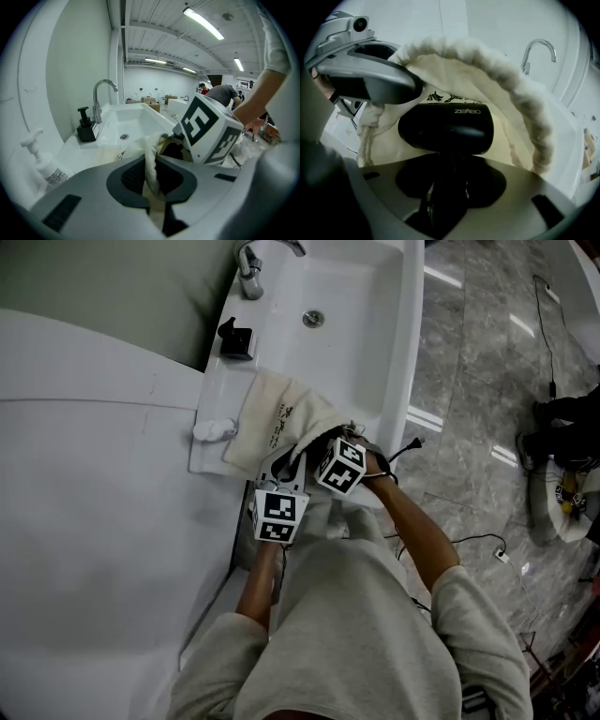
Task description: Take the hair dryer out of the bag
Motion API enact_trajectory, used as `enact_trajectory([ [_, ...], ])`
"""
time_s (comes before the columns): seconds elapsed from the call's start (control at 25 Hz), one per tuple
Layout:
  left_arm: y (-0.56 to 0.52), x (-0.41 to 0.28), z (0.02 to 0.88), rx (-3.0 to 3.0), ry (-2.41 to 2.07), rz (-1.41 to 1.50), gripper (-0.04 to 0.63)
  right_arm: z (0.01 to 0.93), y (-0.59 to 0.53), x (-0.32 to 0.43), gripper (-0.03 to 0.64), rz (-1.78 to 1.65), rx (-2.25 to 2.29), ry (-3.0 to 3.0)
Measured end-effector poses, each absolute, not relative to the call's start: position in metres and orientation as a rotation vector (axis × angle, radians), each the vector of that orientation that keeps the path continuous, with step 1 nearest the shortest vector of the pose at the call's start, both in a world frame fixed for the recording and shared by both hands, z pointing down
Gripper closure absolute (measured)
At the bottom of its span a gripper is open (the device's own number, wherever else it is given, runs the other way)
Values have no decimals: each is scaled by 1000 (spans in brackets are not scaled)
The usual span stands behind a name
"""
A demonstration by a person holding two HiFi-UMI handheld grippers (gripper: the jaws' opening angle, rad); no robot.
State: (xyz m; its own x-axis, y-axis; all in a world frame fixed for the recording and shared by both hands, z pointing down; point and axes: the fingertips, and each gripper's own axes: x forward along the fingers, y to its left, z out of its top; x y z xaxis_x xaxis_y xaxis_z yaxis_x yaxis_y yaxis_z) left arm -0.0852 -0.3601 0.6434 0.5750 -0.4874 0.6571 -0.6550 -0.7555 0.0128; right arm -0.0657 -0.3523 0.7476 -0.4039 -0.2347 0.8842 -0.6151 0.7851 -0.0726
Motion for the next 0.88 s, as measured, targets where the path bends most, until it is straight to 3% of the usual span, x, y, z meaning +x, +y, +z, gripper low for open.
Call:
enact_trajectory([
  [0.88,-359,-85,640,2542,-1000,946,560,708,-306,-10,442,452,698,-2051],
])
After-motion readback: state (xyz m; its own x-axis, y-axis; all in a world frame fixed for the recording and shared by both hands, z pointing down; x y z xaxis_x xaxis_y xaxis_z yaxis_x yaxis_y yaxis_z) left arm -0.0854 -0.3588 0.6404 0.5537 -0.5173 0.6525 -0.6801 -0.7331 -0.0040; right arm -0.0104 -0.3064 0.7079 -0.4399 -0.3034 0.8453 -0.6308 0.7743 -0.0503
